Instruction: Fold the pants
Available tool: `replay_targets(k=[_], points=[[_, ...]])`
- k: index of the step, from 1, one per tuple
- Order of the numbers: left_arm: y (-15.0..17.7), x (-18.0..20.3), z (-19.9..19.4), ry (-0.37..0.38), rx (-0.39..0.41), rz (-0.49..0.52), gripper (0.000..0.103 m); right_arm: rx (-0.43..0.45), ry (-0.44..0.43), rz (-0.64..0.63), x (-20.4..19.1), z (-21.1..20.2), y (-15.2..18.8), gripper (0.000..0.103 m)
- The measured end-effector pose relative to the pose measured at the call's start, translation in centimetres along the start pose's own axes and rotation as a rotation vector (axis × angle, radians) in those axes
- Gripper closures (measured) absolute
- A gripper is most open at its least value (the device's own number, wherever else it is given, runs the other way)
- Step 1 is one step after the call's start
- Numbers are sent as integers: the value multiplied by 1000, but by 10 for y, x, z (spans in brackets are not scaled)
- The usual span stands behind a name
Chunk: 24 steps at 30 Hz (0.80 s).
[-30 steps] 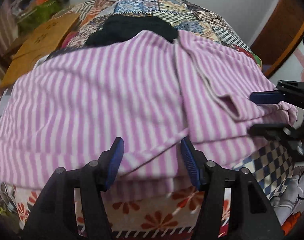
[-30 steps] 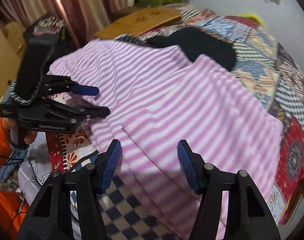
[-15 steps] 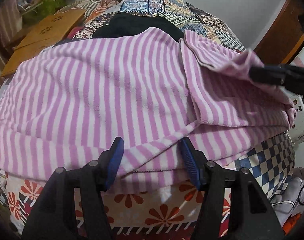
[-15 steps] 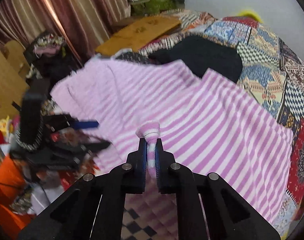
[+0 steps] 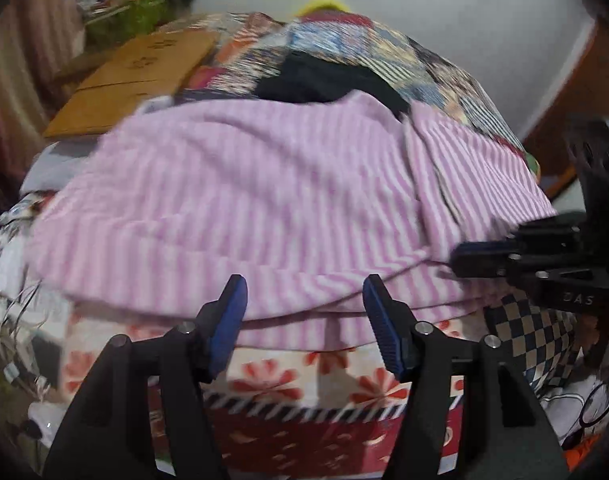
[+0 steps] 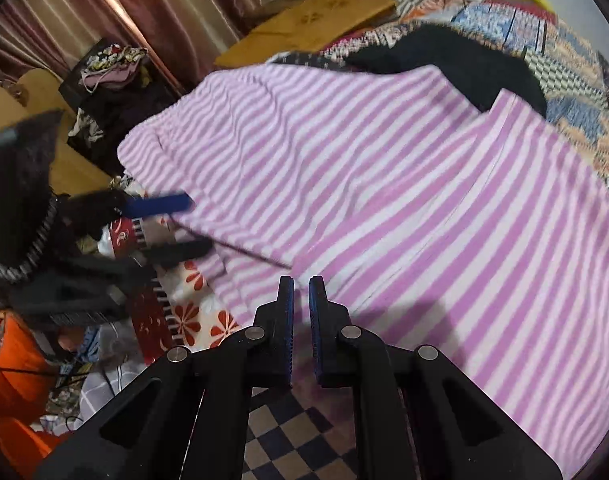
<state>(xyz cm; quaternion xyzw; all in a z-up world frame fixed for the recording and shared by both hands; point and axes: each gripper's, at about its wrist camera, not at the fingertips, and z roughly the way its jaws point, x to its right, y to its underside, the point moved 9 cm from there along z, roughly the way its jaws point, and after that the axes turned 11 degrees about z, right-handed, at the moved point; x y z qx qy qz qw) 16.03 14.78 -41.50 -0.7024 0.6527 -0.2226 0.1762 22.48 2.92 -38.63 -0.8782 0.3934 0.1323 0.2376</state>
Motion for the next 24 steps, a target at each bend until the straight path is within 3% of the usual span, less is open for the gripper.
replay_targets(k=[5, 8, 10, 14, 16, 20, 24], points=[[8, -48, -24, -67, 38, -126, 32, 84, 26, -36, -10, -29, -14, 93], [19, -74, -30, -80, 32, -218, 32, 161, 51, -56, -10, -50, -21, 76], [27, -82, -29, -54, 26, -266, 32, 214, 88, -63, -5, -59, -26, 68], [43, -89, -18, 32, 4, -352, 31, 256, 143, -46, 13, -74, -25, 68], [43, -88, -14, 47, 18, -370, 31, 259, 160, -23, 24, -77, -25, 68], [33, -88, -9, 148, 66, -431, 17, 254, 187, 28, 43, -81, -20, 68], [26, -101, 2, 215, 105, -524, 17, 253, 196, 64, 57, -85, -13, 68]])
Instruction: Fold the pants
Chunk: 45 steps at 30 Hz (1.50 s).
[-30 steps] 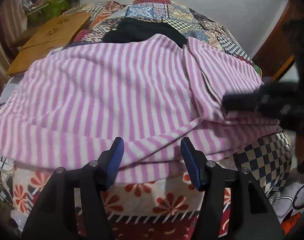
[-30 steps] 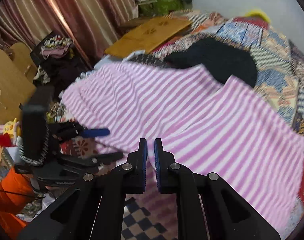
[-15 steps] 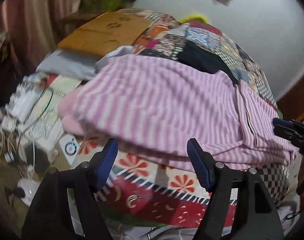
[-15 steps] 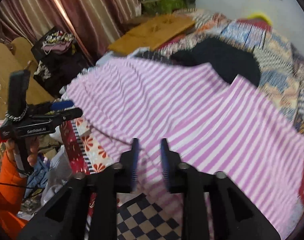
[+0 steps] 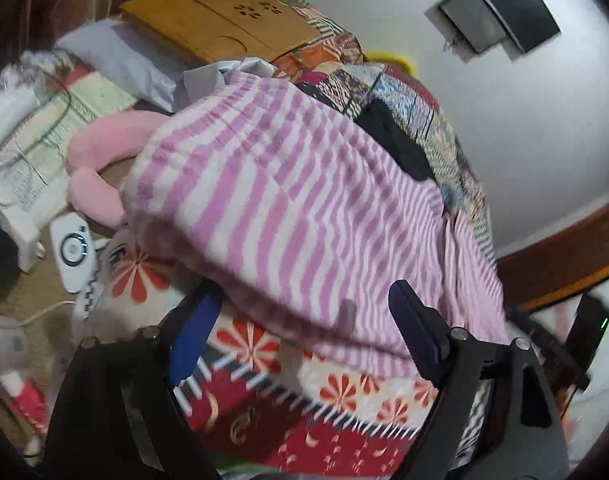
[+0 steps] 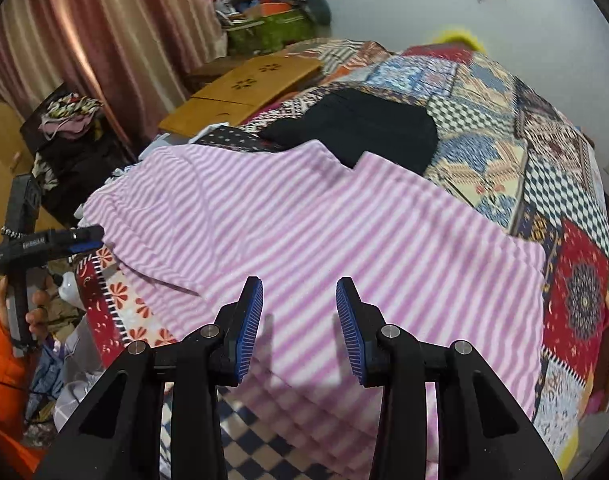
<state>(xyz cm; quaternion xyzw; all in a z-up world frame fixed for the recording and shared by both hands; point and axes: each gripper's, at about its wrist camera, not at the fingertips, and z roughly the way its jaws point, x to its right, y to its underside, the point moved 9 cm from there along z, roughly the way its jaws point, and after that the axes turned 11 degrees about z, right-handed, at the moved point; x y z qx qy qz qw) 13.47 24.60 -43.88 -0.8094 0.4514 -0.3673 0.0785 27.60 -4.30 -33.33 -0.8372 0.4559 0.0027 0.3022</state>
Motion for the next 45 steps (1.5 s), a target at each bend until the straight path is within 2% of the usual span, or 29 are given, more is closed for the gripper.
replay_targets(k=[2, 4, 10, 13, 15, 20, 22, 24, 26, 30, 36, 45], points=[[-7, -5, 3, 5, 13, -30, 17, 3, 16, 0, 5, -1, 2, 68], [-15, -7, 10, -13, 15, -19, 17, 2, 30, -4, 9, -2, 4, 68], [-30, -13, 33, -103, 16, -23, 18, -18, 69, 24, 34, -1, 10, 68], [-35, -19, 36, -192, 29, -14, 35, -35, 70, 57, 44, 1, 15, 68], [-36, -21, 37, -286, 29, 26, 54, -50, 72, 71, 48, 4, 20, 67], [-38, -11, 34, -386, 44, 150, 71, -77, 58, 86, 51, 11, 30, 65], [-40, -7, 32, -406, 48, 181, 77, -75, 43, 97, 51, 11, 30, 61], [-44, -2, 29, -405, 51, 201, 85, -75, 38, 99, 50, 10, 29, 60], [-49, 5, 25, -393, 51, 217, 87, -74, 40, 95, 48, 9, 30, 60], [-68, 32, 6, -373, 101, 283, 89, -60, 25, 107, 48, 4, 27, 60], [-101, 107, -20, -305, 189, 409, 90, 1, 17, 123, 53, -16, 22, 60], [-123, 239, -21, -182, 263, 629, 91, 95, 61, 176, 88, -53, 27, 58]])
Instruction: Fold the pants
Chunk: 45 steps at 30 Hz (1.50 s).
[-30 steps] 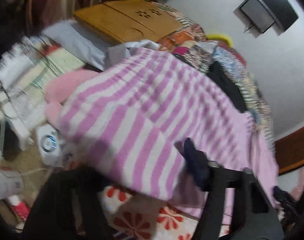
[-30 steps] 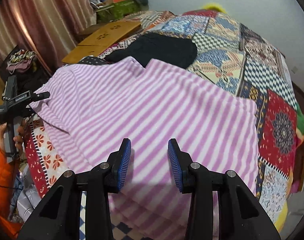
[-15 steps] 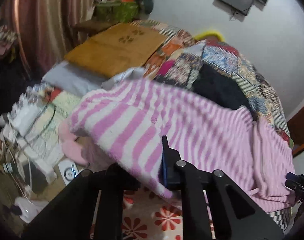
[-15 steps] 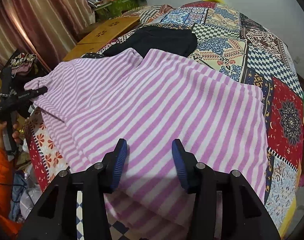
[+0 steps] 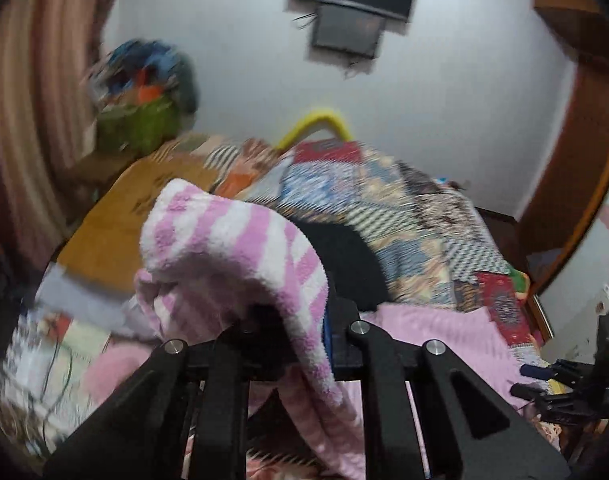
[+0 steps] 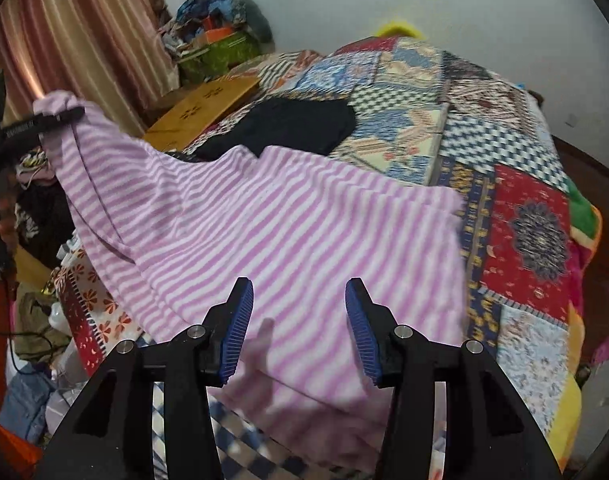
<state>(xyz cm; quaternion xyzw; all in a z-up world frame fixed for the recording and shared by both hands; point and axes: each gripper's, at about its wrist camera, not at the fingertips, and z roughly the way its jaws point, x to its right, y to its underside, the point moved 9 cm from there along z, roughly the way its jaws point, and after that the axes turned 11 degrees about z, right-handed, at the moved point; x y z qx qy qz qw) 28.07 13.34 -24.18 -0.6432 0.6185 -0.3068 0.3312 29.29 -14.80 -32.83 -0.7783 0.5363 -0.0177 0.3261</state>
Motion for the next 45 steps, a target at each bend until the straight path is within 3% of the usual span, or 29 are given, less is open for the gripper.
replay_targets(k=[8, 13, 18, 23, 29, 32, 33, 35, 40, 43, 45], points=[[-52, 121, 2, 193, 59, 166, 91, 5, 47, 180, 66, 0, 24, 57], [-51, 207, 13, 323, 39, 263, 91, 11, 13, 211, 72, 4, 30, 56], [-18, 288, 33, 419, -34, 377, 91, 32, 17, 181, 70, -4, 32, 56], [57, 347, 61, 493, -189, 502, 91, 54, 17, 203, 85, -23, 36, 56], [119, 362, 75, 523, -330, 561, 90, 88, 141, 238, 126, -54, 45, 56], [128, 363, 66, 531, -343, 572, 73, 88, 177, 289, 145, -66, 54, 56], [127, 363, 61, 549, -344, 567, 62, 89, 182, 305, 149, -70, 56, 56], [121, 360, 51, 570, -329, 550, 53, 94, 182, 323, 151, -76, 59, 56], [85, 323, 26, 524, -231, 488, 50, 116, 158, 303, 134, -84, 55, 56], [59, 272, 26, 415, -176, 427, 42, 115, 140, 260, 119, -83, 51, 56], [53, 236, 34, 336, -179, 392, 40, 104, 124, 227, 108, -79, 50, 56]])
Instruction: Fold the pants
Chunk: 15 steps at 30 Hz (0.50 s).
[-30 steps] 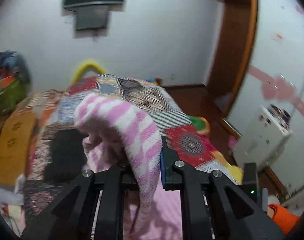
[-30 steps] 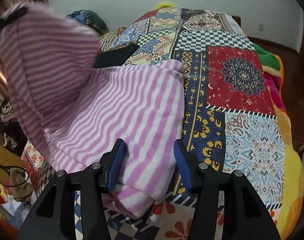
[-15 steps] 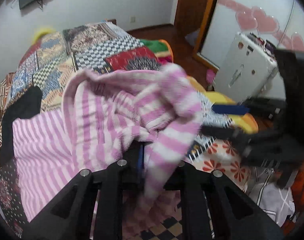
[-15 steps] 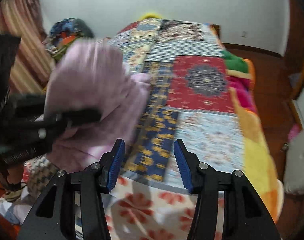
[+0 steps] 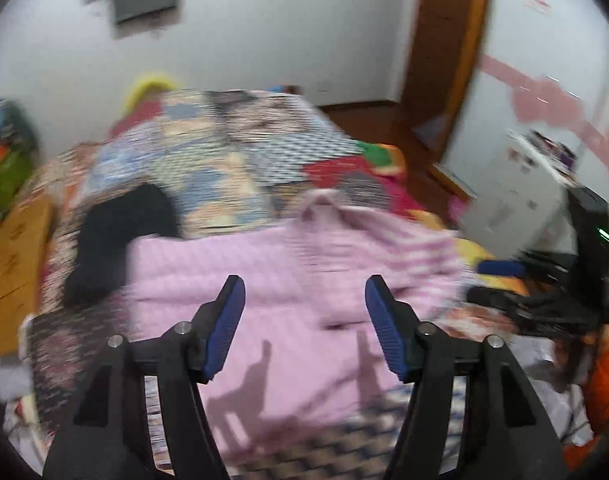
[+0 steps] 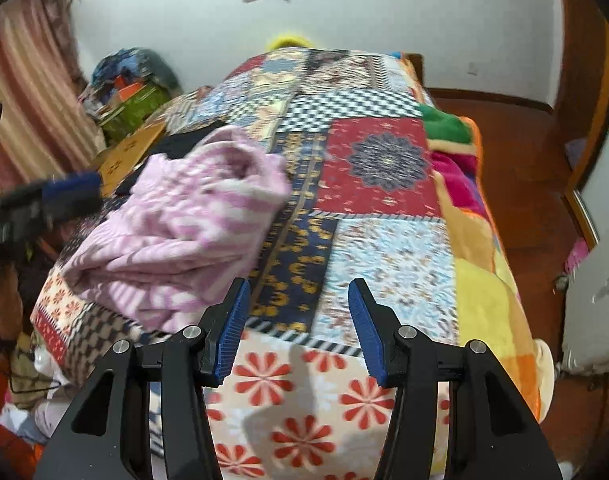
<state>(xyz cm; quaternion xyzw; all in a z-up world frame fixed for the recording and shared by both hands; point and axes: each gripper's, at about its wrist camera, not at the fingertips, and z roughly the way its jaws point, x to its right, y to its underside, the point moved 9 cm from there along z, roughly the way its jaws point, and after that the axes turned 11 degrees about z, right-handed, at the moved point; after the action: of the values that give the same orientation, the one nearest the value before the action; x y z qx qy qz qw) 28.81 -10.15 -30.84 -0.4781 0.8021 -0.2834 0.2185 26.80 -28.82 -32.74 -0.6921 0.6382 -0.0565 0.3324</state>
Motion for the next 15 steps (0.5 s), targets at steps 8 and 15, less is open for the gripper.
replay_targets(k=[8, 15], points=[[90, -115, 39, -197, -218, -164, 40, -114, -68, -61, -44, 35, 24, 55], [130, -120, 67, -133, -260, -237, 40, -166, -54, -92, -54, 55, 29, 55]])
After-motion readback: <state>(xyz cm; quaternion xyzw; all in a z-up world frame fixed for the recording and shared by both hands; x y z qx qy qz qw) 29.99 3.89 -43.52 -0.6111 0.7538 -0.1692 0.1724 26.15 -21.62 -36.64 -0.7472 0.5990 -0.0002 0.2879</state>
